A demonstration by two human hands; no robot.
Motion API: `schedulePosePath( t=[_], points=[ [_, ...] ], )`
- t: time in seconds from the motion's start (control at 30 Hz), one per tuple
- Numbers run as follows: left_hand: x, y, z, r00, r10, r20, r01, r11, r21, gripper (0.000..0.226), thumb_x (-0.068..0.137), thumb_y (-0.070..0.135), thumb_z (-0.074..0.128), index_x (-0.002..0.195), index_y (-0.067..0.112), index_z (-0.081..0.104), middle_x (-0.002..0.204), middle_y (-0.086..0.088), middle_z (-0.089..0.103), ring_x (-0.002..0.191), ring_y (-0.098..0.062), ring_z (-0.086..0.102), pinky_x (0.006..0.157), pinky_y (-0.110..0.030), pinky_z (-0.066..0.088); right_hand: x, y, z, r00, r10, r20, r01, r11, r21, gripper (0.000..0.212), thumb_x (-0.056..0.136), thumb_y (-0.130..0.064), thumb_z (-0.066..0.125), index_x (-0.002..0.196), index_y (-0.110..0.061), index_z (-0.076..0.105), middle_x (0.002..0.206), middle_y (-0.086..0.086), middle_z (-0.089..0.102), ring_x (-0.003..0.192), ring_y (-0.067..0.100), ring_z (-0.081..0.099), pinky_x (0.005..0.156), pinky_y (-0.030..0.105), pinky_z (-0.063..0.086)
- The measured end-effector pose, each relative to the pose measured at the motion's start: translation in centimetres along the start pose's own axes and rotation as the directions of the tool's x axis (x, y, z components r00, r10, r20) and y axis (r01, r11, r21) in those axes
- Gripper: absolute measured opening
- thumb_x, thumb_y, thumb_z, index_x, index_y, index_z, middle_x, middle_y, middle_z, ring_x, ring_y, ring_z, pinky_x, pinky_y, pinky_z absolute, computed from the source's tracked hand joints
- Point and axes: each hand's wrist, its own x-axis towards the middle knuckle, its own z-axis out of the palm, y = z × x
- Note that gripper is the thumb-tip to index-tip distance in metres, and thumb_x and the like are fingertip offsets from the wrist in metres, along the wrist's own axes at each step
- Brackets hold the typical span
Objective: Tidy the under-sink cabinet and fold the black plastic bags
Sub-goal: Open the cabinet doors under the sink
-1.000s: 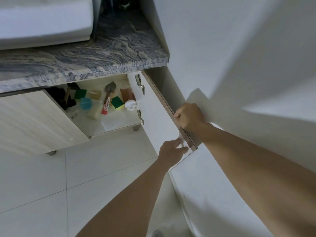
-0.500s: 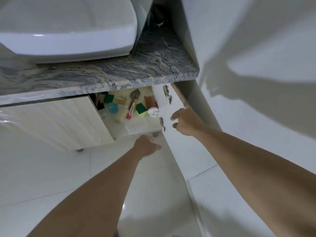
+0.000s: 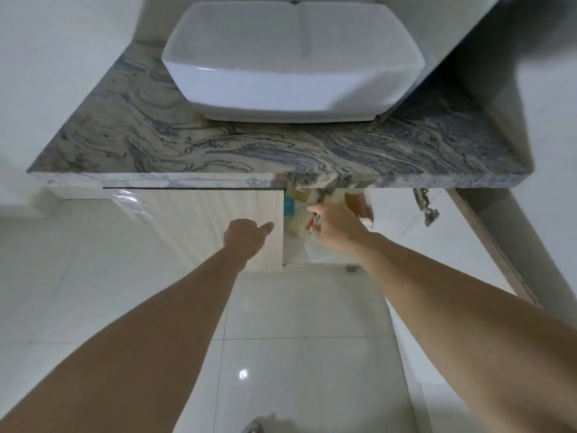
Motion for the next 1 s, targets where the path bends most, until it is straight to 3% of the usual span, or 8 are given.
schedulePosePath(
  t=[0.07, 0.17, 0.27, 0.37, 0.5, 0.67, 0.87, 1.0],
  points=[
    [2.1, -1.2, -1.3, 0.995, -0.090, -0.053, 0.076, 0.973, -0.220, 0.046, 0.092, 0.047, 0.056, 0.094, 0.002, 0.063, 0.073, -0.005, 0.049, 0.083, -0.027, 0.051, 0.080, -0.038, 0.047, 2.2, -1.6, 1.4, 0.999, -0.007, 0.034, 0.007, 1.000, -0.002, 0.059, 0.097, -0.016, 0.053, 0.152, -0.016, 0.032, 0.148, 0.009, 0.046, 0.131, 0.028, 0.047, 0.105, 0.041, 0.044],
    [4.6, -2.5, -3.0, 0.972, -0.228, -0.049, 0.161, 0.809, -0.565, 0.048, 0.092, 0.042, 0.060, 0.111, -0.003, 0.058, 0.091, -0.011, 0.058, 0.085, -0.027, 0.057, 0.086, -0.040, 0.053, 5.2, -3.3, 3.2, 0.999, -0.011, 0.047, 0.012, 1.000, -0.028, 0.075, 0.095, -0.011, 0.053, 0.157, -0.018, 0.011, 0.162, 0.006, 0.020, 0.138, 0.030, 0.040, 0.107, 0.043, 0.042],
    [6.6, -3.0, -4.2, 0.959, -0.282, -0.017, 0.192, 0.693, -0.695, 0.053, 0.093, 0.039, 0.059, 0.129, 0.002, 0.049, 0.100, -0.009, 0.058, 0.087, -0.025, 0.059, 0.091, -0.046, 0.053, 6.7, -4.2, 4.3, 1.000, -0.017, 0.020, 0.018, 0.998, -0.053, 0.075, 0.095, -0.007, 0.051, 0.156, -0.018, 0.009, 0.156, 0.010, 0.031, 0.127, 0.032, 0.050, 0.097, 0.042, 0.047],
    [7.7, -3.1, -5.1, 0.965, -0.262, -0.003, 0.177, 0.660, -0.730, 0.048, 0.095, 0.035, 0.056, 0.130, 0.003, 0.048, 0.101, -0.006, 0.053, 0.092, -0.025, 0.055, 0.093, -0.043, 0.051, 7.0, -4.3, 5.0, 0.994, -0.038, -0.104, 0.030, 0.996, -0.079, 0.066, 0.092, -0.001, 0.052, 0.151, -0.016, 0.027, 0.144, 0.012, 0.046, 0.111, 0.035, 0.059, 0.087, 0.041, 0.051],
    [7.3, -3.2, -5.3, 0.962, -0.274, -0.004, 0.185, 0.662, -0.727, 0.027, 0.093, 0.039, 0.055, 0.102, 0.013, 0.060, 0.098, -0.006, 0.059, 0.098, -0.028, 0.060, 0.092, -0.045, 0.053, 7.1, -3.9, 5.1, 0.966, -0.080, -0.247, 0.086, 0.996, 0.013, 0.040, 0.091, -0.004, 0.060, 0.131, -0.005, 0.058, 0.118, 0.015, 0.067, 0.101, 0.032, 0.067, 0.091, 0.041, 0.052],
    [4.8, -3.8, -4.4, 0.953, -0.303, 0.009, 0.203, 0.615, -0.762, 0.032, 0.095, 0.033, 0.056, 0.117, 0.010, 0.057, 0.088, -0.003, 0.056, 0.081, -0.019, 0.054, 0.090, -0.040, 0.052, 5.2, -4.2, 6.0, 0.961, -0.089, -0.264, 0.114, 0.990, 0.081, 0.018, 0.089, -0.010, 0.068, 0.105, -0.005, 0.074, 0.100, 0.009, 0.074, 0.091, 0.027, 0.068, 0.082, 0.034, 0.053],
    [0.5, -6.1, -4.0, 0.920, -0.390, -0.034, 0.237, 0.624, -0.744, 0.026, 0.097, 0.029, 0.053, 0.110, 0.007, 0.061, 0.078, -0.004, 0.055, 0.070, -0.019, 0.052, 0.086, -0.039, 0.054, 0.7, -6.5, 6.5, 0.998, -0.045, -0.044, 0.054, 0.968, 0.246, 0.018, 0.082, -0.026, 0.078, 0.085, -0.008, 0.078, 0.072, -0.003, 0.070, 0.065, 0.010, 0.064, 0.062, 0.018, 0.044],
    [-2.2, -8.6, -4.3, 0.908, -0.405, -0.103, 0.218, 0.669, -0.710, 0.024, 0.096, 0.023, 0.053, 0.110, 0.005, 0.062, 0.092, -0.011, 0.061, 0.076, -0.025, 0.056, 0.084, -0.043, 0.055, -1.4, -8.8, 7.4, 0.990, -0.043, 0.133, 0.004, 0.961, 0.276, 0.018, 0.080, -0.028, 0.080, 0.080, -0.010, 0.078, 0.071, 0.001, 0.073, 0.064, 0.016, 0.072, 0.068, 0.031, 0.061]
  ],
)
